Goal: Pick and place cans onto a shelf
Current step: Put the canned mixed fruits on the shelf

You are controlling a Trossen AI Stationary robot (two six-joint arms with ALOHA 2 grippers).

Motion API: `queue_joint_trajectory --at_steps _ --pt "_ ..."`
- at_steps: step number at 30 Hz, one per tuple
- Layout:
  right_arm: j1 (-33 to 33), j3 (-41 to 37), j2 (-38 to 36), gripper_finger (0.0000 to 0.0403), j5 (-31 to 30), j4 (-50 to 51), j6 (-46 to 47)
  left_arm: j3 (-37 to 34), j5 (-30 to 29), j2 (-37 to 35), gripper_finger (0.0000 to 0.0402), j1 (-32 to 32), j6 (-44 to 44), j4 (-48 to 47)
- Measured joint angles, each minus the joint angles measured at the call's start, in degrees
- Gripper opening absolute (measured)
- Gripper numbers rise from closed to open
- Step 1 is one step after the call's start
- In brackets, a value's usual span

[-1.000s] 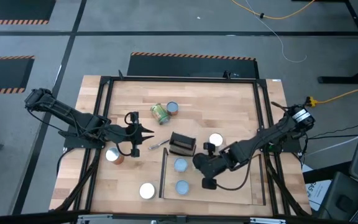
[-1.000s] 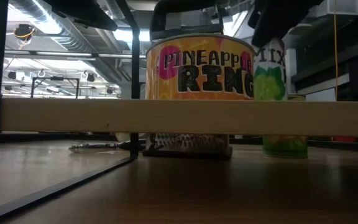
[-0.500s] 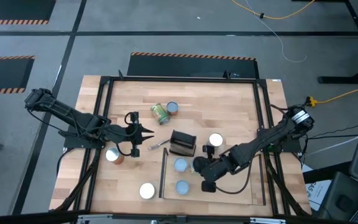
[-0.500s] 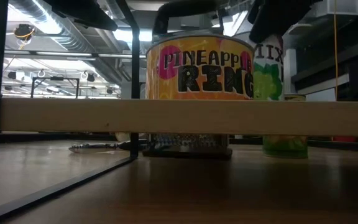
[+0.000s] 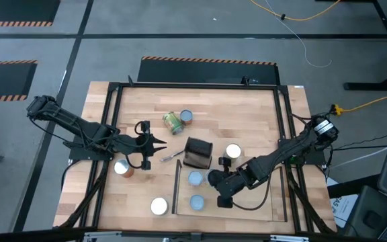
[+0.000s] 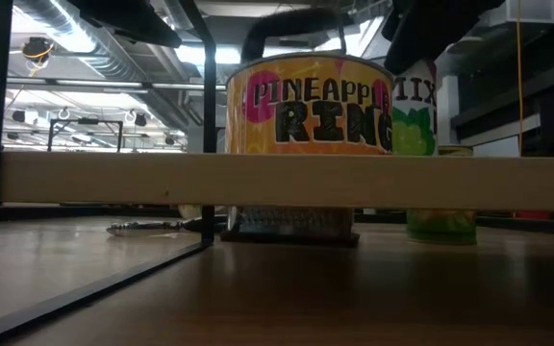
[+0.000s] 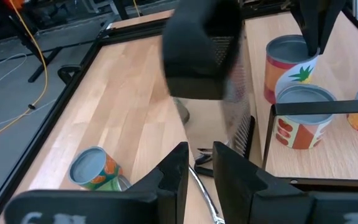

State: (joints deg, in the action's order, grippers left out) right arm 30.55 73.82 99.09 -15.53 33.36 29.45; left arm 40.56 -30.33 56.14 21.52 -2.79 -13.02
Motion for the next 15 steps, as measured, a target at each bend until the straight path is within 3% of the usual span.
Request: queue_joint_trajectory --at_steps 15 --pt "0.0 0.0 0.0 0.0048 0.5 0.1 0.0 0.0 0.0 0.0 0.0066 0.0 0.0 0.0"
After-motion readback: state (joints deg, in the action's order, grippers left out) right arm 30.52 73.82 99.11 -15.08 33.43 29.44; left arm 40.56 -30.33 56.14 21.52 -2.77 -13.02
